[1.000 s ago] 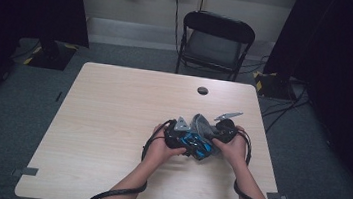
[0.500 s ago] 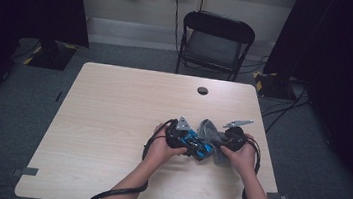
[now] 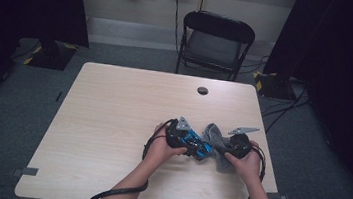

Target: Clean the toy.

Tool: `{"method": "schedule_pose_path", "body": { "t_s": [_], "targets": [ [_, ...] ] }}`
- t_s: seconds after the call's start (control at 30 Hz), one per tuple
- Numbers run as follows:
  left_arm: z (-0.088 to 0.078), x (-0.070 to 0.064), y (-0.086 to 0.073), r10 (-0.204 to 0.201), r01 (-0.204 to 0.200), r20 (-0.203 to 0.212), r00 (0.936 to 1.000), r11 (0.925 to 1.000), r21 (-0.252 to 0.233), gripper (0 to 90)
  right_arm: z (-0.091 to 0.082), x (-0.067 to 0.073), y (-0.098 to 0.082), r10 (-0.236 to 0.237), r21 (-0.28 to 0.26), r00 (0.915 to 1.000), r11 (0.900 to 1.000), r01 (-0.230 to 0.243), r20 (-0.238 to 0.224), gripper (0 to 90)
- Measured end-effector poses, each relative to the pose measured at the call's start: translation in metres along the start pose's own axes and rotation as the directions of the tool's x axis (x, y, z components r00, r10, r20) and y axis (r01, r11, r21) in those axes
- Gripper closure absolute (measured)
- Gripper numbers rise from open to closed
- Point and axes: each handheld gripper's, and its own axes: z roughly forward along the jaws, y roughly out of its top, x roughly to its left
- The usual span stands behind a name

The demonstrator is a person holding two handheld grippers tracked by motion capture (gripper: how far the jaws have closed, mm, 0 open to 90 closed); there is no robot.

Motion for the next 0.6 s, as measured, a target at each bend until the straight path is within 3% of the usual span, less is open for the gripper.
{"method": "schedule_pose_path", "body": {
  "t_s": [0.33,0.6],
  "targets": [
    [0.0,0.0,0.0,0.002,-0.002,0.001,1.0,1.0,0.003,16.4,-0.009,-0.007,-0.005,0.005,0.026,0.9998,1.0,-0.005,0.021,73.2],
    [0.0,0.0,-0.001,0.0,0.0,0.0,1.0,1.0,-0.005,16.4,-0.015,-0.016,0.001,0.029,-0.002,0.9978,1.0,-0.028,0.06,73.3]
  ]
}}
